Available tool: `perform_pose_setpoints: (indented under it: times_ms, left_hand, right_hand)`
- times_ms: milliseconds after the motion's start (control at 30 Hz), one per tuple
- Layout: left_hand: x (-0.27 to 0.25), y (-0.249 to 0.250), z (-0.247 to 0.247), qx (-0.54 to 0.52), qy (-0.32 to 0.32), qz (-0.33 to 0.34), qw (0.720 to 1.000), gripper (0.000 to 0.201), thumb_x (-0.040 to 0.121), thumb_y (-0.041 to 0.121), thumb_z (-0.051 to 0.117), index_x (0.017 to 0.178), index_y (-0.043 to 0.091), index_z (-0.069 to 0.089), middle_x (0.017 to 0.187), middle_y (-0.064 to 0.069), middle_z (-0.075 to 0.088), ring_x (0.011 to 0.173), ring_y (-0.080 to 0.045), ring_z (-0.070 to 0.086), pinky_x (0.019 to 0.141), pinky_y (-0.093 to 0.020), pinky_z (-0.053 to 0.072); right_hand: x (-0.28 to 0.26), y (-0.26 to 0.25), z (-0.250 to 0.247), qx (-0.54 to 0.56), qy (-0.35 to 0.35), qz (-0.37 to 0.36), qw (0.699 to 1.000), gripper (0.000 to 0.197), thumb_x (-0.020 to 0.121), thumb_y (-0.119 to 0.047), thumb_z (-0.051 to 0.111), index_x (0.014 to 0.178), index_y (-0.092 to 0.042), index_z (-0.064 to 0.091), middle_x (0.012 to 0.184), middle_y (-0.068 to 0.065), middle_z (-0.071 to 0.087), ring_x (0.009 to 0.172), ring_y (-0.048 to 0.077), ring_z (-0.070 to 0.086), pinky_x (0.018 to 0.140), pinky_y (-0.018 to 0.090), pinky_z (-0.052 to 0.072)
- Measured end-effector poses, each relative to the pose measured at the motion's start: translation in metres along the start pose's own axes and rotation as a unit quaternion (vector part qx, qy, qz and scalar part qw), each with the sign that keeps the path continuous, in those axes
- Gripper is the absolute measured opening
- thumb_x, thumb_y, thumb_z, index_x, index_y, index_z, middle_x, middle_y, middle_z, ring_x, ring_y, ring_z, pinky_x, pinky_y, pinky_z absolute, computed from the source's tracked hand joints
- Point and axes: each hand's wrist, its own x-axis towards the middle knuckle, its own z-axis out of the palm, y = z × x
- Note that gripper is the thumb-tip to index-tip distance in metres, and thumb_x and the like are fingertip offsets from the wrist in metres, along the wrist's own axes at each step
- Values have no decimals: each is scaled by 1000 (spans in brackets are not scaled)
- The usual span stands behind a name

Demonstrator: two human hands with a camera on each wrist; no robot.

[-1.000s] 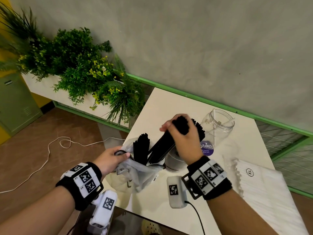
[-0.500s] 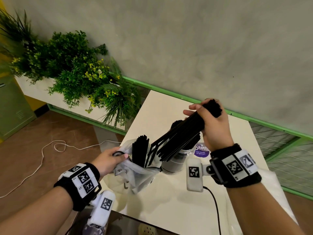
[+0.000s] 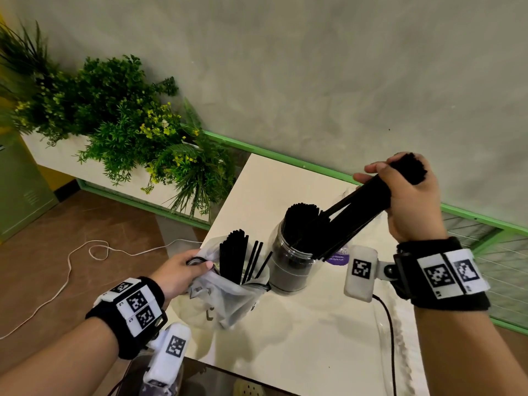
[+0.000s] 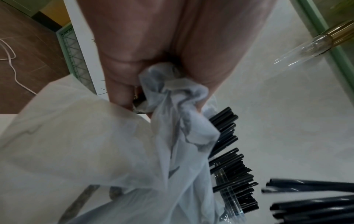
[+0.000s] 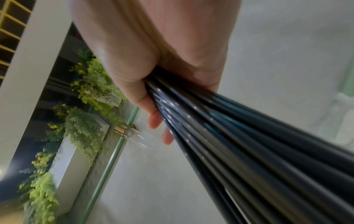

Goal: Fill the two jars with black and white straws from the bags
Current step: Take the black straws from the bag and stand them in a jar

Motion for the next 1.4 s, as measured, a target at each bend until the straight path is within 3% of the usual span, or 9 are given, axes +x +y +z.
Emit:
perform_pose_setpoints:
  times_ms: [133,333,600,667,800,900,1100,1233,1400]
  left_hand:
    - [0,0,1,9,0,-2,1000,8,89,7,59,91,14,64,65,1,67,50,-7,61,49,-21,46]
    - [-4,3,6,4,5,-3,1000,10,90,6,58,90,13,64,61,3,66,48,-6,59,48,-20,46]
    - [-7,2,2,1,9,-6,1000,10,89,8,60,96,11,65,83,-11,68,69,-21,63,65,-33,50]
    - [-7,2,4,-4,6,-6,1000,9,89,7,60,96,11,65,79,-9,68,65,-19,64,60,-29,51]
    - [-7,2,6,11,12,-3,1000,8,89,9,60,95,12,65,72,-4,67,55,-11,62,50,-22,47]
    - [-6,2,8,5,13,-4,1000,8,89,8,60,94,11,65,75,-7,67,60,-15,63,55,-26,49]
    - [-6,1,7,-1,13,-9,1000,9,88,7,60,96,9,65,84,-12,68,71,-23,63,66,-33,50]
    - [-7,1,7,5,16,-8,1000,10,89,7,60,97,10,65,79,-8,68,63,-15,63,55,-24,50]
    - [-8,1,9,-5,14,-11,1000,9,89,6,59,94,11,66,80,-10,68,65,-18,63,60,-29,51]
  right_hand:
    - [5,7,-2,-80,-40,16,996,20,91,2,53,86,-17,47,78,5,66,76,30,71,75,39,53]
    - [25,21,13,-70,19,-8,997,22,88,6,49,85,-16,44,80,8,63,75,29,70,71,35,54]
    - [31,45,10,-53,62,4,997,22,89,4,51,84,-17,45,77,4,64,71,26,69,83,44,54]
    - [29,50,12,-48,64,2,997,22,89,4,52,85,-17,46,79,5,64,72,27,69,84,47,53]
    - [26,47,21,-53,20,-28,998,22,90,6,50,88,-15,45,87,16,59,79,32,67,75,37,55]
    - [23,46,28,-55,-30,-43,997,23,91,8,50,89,-14,44,87,18,55,83,37,64,69,31,54]
    - [17,54,23,-52,-22,-21,998,21,92,6,51,91,-14,45,78,5,61,73,23,68,78,46,52]
    - [16,41,23,-13,-37,-47,998,20,92,5,53,89,-14,46,78,8,61,70,23,64,79,43,54]
    - [18,51,23,1,-33,-36,999,22,92,7,51,88,-14,45,74,5,59,66,22,61,73,39,52]
